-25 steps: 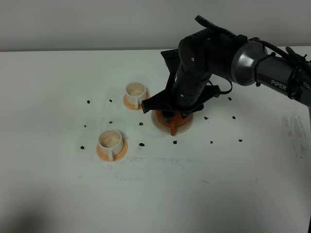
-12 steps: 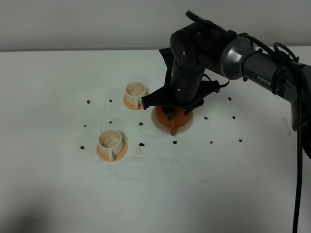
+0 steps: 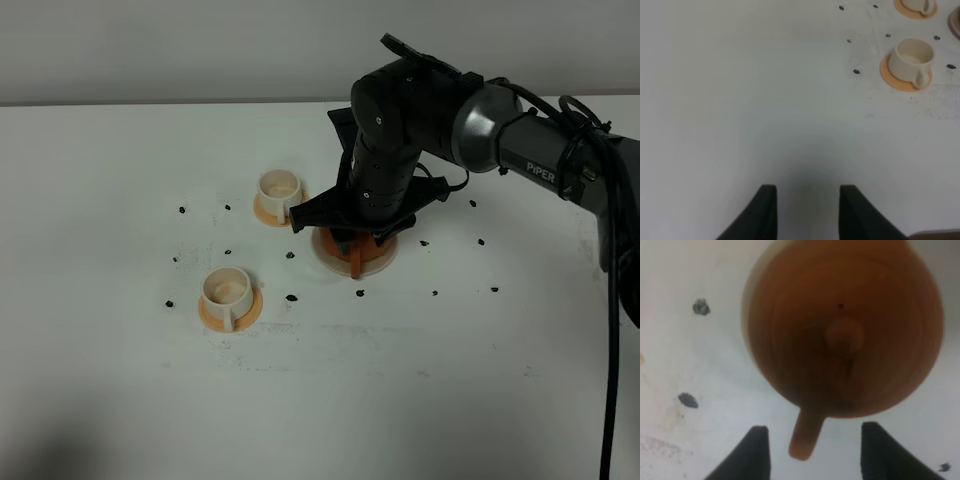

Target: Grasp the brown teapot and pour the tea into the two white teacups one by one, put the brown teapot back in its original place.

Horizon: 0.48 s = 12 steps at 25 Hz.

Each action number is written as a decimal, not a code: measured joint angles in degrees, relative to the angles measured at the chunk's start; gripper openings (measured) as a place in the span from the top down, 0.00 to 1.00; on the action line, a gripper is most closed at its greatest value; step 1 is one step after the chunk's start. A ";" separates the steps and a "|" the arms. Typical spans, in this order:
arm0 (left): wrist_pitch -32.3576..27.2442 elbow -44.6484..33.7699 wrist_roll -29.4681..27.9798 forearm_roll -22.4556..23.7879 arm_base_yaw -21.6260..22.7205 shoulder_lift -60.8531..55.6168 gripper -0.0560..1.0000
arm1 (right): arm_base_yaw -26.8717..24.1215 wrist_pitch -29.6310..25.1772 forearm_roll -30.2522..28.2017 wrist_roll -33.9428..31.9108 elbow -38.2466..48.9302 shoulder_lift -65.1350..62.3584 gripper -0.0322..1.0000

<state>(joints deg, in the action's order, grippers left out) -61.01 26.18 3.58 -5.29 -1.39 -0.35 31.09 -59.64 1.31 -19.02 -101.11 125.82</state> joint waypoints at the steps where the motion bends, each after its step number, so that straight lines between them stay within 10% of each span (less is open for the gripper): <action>1: 0.00 0.00 0.00 0.00 0.00 0.00 0.68 | 0.15 0.13 0.17 0.00 0.18 0.00 0.58; 12: 0.00 0.00 0.00 0.05 0.00 0.00 0.68 | 0.34 1.95 0.21 -1.36 0.23 0.00 0.58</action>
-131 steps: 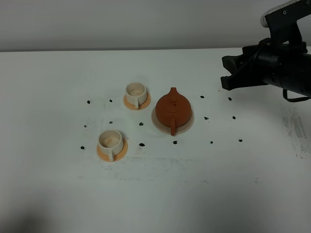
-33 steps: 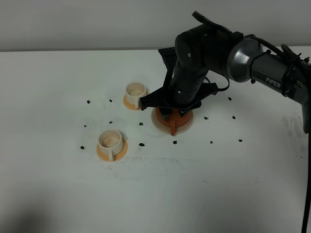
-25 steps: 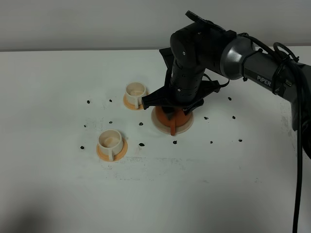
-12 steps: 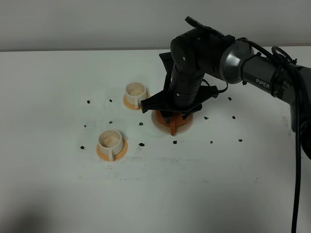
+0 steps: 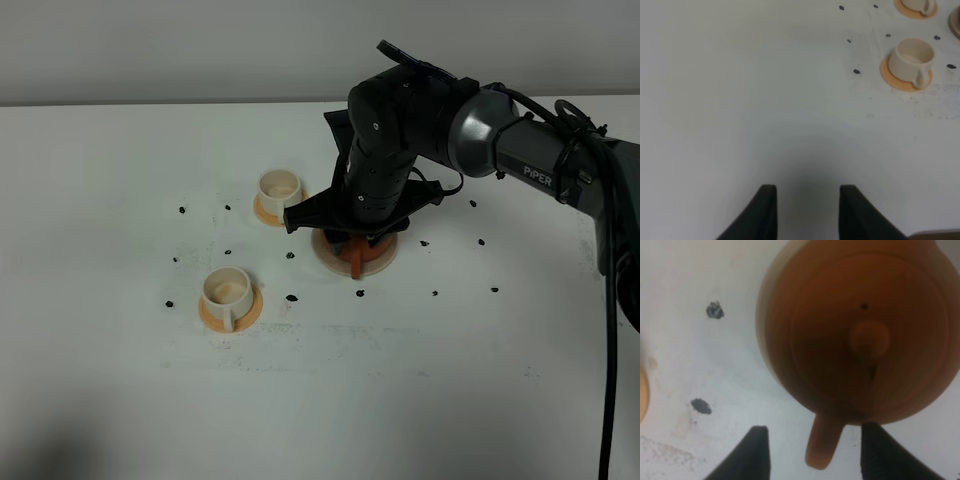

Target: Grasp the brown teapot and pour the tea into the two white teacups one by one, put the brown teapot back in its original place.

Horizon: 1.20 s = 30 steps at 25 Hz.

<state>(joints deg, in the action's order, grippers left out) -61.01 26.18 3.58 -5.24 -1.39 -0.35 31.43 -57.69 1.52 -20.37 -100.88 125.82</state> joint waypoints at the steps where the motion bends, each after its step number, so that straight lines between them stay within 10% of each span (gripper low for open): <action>1: 0.00 0.00 0.00 0.00 0.00 0.00 0.68 | 0.00 0.00 -0.29 -0.71 0.00 0.00 0.58; 30: 0.00 0.00 0.00 0.00 0.00 0.00 0.68 | 0.73 -1.69 -3.91 -13.44 0.06 0.00 0.58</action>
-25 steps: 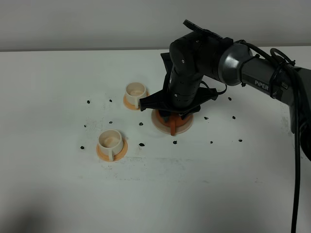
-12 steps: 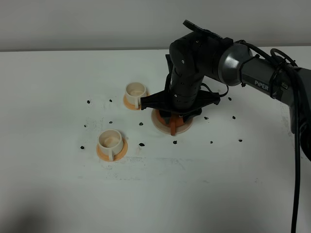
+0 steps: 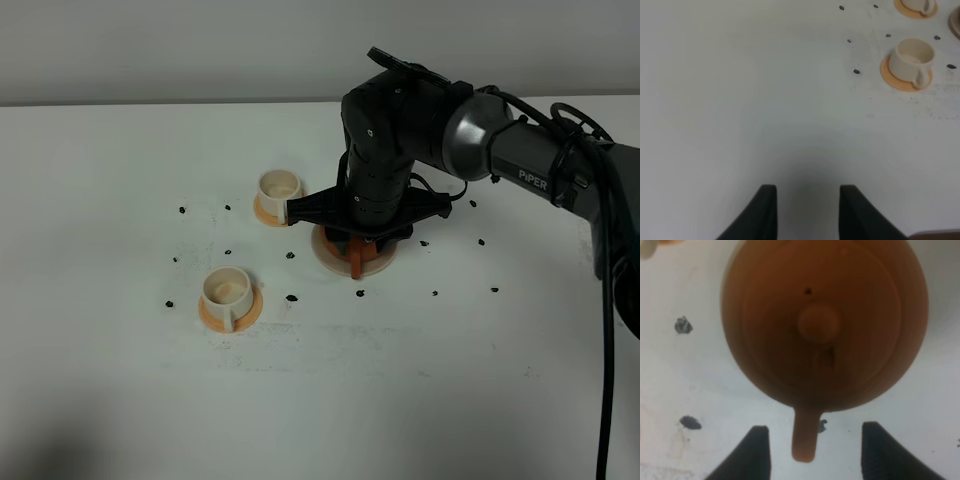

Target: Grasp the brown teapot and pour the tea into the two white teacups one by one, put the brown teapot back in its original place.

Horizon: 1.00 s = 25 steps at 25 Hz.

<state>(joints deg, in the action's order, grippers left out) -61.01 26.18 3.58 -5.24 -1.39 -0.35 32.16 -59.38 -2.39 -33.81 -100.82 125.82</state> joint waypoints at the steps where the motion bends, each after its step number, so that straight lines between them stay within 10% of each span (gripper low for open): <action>1: 0.00 0.00 0.00 0.00 0.00 0.00 0.68 | 0.07 0.00 -0.33 -0.35 0.00 0.00 0.58; 25: 0.00 0.00 0.06 1.15 0.00 0.00 0.68 | 1.77 0.32 -0.60 -1.22 0.00 2.28 0.63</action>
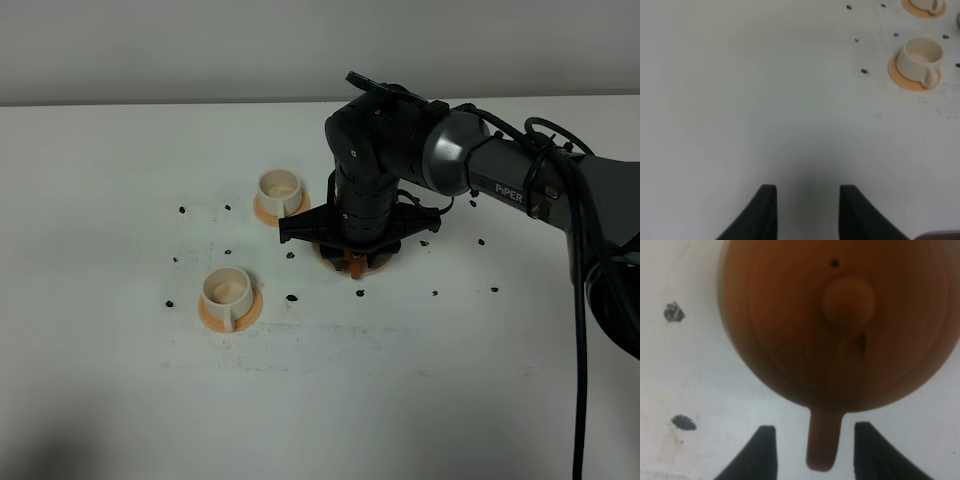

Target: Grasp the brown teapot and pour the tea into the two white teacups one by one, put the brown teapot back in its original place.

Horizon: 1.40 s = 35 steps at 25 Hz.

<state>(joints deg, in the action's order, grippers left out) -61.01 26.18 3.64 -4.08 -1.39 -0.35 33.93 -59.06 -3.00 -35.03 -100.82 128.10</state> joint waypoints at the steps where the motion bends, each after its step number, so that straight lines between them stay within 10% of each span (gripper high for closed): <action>1: 0.00 0.00 0.00 0.00 0.00 0.00 0.68 | 0.00 0.00 0.00 0.00 0.00 0.00 0.63; 11: 0.00 0.00 0.04 0.00 0.00 0.00 0.68 | -0.05 0.77 0.00 1.02 -0.05 0.54 0.65; 16: 0.00 0.00 0.04 0.00 0.00 0.00 0.68 | -0.34 0.57 0.00 6.38 -0.05 0.83 0.89; 35: 0.02 0.00 0.04 0.00 0.00 0.00 0.68 | -0.38 0.29 -1.30 11.36 -0.05 0.78 0.89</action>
<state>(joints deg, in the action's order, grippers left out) -60.99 26.18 3.68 -4.08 -1.39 -0.35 33.55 -58.77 -4.29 -23.66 -100.87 128.88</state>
